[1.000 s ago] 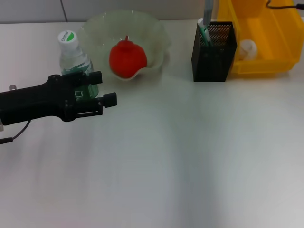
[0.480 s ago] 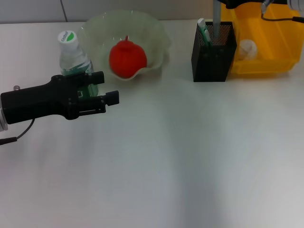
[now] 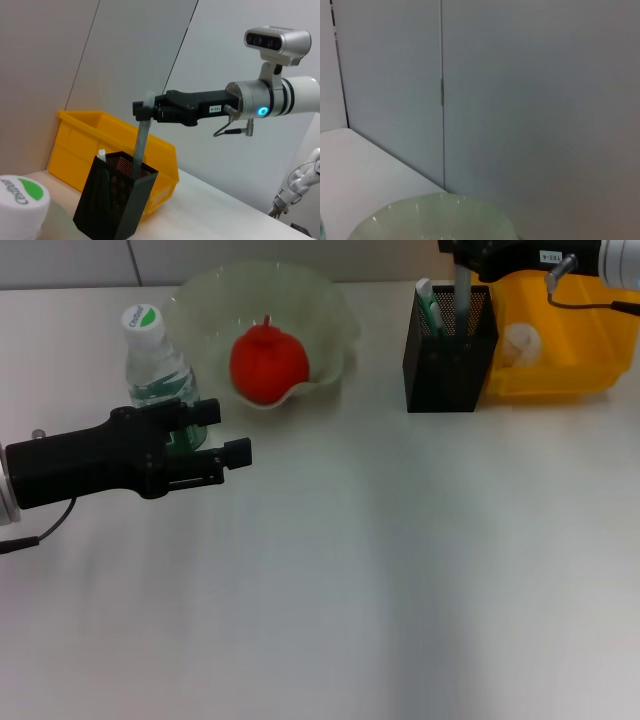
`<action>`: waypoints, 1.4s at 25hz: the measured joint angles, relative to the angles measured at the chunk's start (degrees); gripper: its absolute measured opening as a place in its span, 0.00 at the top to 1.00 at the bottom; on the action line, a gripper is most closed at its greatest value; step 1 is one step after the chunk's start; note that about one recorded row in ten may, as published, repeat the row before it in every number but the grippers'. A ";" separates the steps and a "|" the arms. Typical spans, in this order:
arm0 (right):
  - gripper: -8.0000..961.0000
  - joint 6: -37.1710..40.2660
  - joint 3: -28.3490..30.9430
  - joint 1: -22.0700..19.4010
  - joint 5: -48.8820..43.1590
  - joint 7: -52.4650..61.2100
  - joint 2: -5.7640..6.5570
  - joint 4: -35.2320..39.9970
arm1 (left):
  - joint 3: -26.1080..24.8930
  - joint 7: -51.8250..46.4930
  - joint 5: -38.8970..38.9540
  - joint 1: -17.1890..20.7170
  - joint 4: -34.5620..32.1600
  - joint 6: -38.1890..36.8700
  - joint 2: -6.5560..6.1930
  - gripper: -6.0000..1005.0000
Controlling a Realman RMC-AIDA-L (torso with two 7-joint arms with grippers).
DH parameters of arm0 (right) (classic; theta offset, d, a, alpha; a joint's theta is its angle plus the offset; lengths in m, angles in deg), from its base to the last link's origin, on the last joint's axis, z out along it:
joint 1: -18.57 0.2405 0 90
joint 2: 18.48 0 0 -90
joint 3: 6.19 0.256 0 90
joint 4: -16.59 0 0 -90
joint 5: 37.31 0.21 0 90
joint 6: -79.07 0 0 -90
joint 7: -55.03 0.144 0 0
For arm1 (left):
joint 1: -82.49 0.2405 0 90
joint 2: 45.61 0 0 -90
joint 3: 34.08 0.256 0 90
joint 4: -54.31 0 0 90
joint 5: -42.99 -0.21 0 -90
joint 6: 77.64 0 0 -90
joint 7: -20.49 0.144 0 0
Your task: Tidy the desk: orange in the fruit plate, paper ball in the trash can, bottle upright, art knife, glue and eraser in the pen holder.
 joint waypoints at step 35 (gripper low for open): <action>0.13 44.03 7.66 -11.94 5.51 -23.31 3.06 -13.68 | 0.55 4.96 -9.09 0.80 0.67 -11.23 -3.08 0.16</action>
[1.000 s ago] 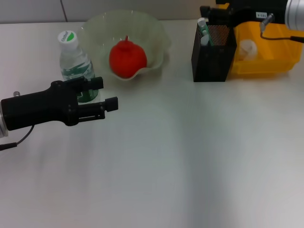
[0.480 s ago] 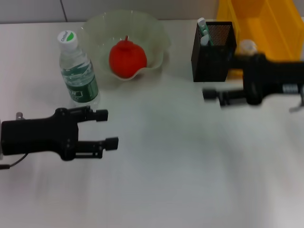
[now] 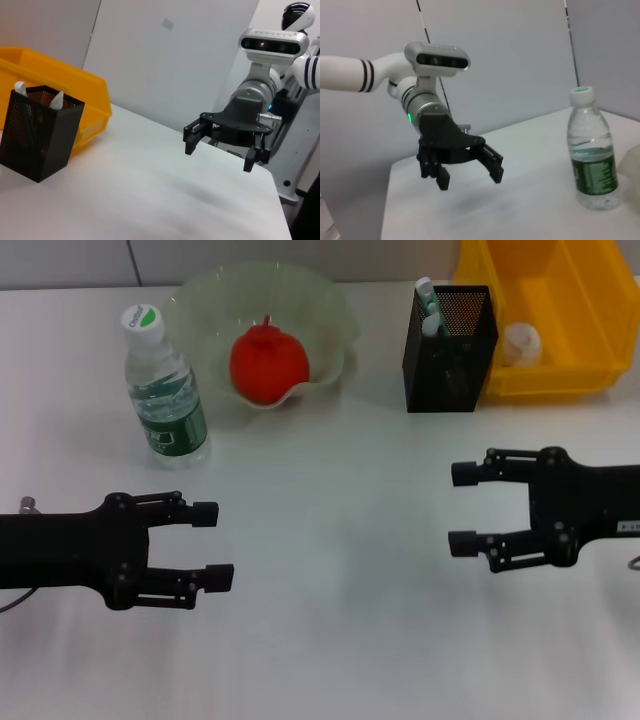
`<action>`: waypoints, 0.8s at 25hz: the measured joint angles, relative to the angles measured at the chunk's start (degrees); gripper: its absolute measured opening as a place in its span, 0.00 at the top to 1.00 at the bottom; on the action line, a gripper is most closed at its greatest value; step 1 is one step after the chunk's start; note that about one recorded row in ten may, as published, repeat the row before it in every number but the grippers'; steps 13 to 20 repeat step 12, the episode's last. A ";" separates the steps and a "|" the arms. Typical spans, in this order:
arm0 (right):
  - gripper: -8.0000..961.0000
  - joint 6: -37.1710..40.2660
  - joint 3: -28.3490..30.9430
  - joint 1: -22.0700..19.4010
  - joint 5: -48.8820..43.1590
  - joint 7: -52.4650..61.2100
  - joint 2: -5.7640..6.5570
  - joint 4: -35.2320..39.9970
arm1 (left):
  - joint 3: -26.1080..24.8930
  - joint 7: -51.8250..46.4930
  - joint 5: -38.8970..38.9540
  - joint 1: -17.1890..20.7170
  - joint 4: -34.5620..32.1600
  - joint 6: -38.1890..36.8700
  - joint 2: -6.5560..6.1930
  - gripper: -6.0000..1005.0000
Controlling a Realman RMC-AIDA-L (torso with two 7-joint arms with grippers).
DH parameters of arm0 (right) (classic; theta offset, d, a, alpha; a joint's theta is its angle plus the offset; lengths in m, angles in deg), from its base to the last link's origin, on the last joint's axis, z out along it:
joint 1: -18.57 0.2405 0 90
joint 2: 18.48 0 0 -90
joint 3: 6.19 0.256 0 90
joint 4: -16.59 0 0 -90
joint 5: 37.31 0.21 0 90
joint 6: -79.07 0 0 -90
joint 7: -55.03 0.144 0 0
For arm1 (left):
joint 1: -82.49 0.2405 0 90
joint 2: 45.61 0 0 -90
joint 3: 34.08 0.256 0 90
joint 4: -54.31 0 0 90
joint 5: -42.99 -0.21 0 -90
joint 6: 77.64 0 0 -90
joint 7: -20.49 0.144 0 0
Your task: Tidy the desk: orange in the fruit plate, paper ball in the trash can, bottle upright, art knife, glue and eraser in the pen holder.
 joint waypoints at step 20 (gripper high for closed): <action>0.13 -0.36 0.09 -0.07 -0.74 -1.51 -0.46 -1.63 | 0.00 -0.63 -0.03 0.14 0.09 -0.33 -0.66 0.16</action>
